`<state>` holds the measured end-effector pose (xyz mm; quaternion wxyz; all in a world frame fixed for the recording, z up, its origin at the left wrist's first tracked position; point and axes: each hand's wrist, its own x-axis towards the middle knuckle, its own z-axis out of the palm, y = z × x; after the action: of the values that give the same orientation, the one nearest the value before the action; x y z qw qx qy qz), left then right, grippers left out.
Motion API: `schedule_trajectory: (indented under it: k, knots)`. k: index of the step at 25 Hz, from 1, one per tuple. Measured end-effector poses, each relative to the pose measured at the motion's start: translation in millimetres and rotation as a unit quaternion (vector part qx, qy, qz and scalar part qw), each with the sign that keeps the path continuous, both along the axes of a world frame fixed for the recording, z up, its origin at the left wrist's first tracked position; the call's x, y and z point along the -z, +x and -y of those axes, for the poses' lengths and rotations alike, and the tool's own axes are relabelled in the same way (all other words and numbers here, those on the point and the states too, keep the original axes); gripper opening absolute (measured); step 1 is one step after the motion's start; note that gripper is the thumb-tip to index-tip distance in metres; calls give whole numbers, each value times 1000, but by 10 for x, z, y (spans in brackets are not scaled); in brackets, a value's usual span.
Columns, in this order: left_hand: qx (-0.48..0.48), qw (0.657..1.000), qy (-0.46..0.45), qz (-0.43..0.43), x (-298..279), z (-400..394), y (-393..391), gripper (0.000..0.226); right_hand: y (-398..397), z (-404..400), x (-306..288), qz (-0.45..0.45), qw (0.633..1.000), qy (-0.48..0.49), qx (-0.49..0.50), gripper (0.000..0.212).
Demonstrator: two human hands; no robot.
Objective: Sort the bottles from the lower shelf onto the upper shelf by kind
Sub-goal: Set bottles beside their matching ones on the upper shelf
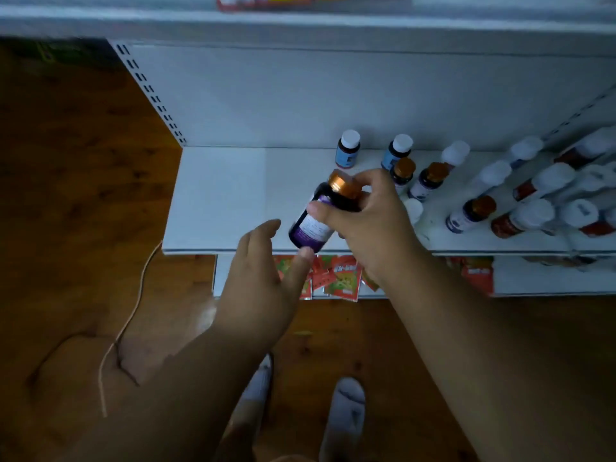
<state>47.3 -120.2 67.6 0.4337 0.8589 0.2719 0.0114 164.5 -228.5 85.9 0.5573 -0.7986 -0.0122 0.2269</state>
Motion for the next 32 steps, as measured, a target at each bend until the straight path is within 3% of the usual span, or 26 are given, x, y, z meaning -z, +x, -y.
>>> schedule_trajectory:
  k: [2, 4, 7, 9, 12, 19, 23, 28, 32]
  knots:
    - [-28, 997, -70, 22, -696, 196, -308, 72, -380, 204, -574, -109, 986, 123, 25, 46]
    - [-35, 993, -112, 27, -1319, 391, -617, 72, -730, 420, -1108, -211, 950, 225, 45, 39]
    - [-25, 989, -144, 37, -1934, 607, -905, 77, -1049, 677, -1745, -296, 924, 235, 51, 64]
    - [-13, 988, -147, 43, -2144, 652, -978, 81, -1114, 776, -2056, -275, 938, 210, 26, 74]
    - [8, 989, -135, 65, -2398, 500, -914, 85, -1050, 720, -2499, -225, 943, 245, 19, 71]
    - [106, 985, -86, 102, -2773, -327, -359, 55, -576, -57, -3067, -214, 918, 329, 59, 55]
    - [135, 984, -51, 106, -2885, -873, 67, 64, -198, -456, -3161, -239, 878, 408, 74, 24]
    - [176, 982, 12, 64, -2855, -1213, 696, 74, 400, -763, -3100, -140, 944, 284, 90, 13]
    - [186, 979, 79, 20, -2764, -1259, 1165, 75, 948, -906, -3011, -65, 986, 128, 86, 32]
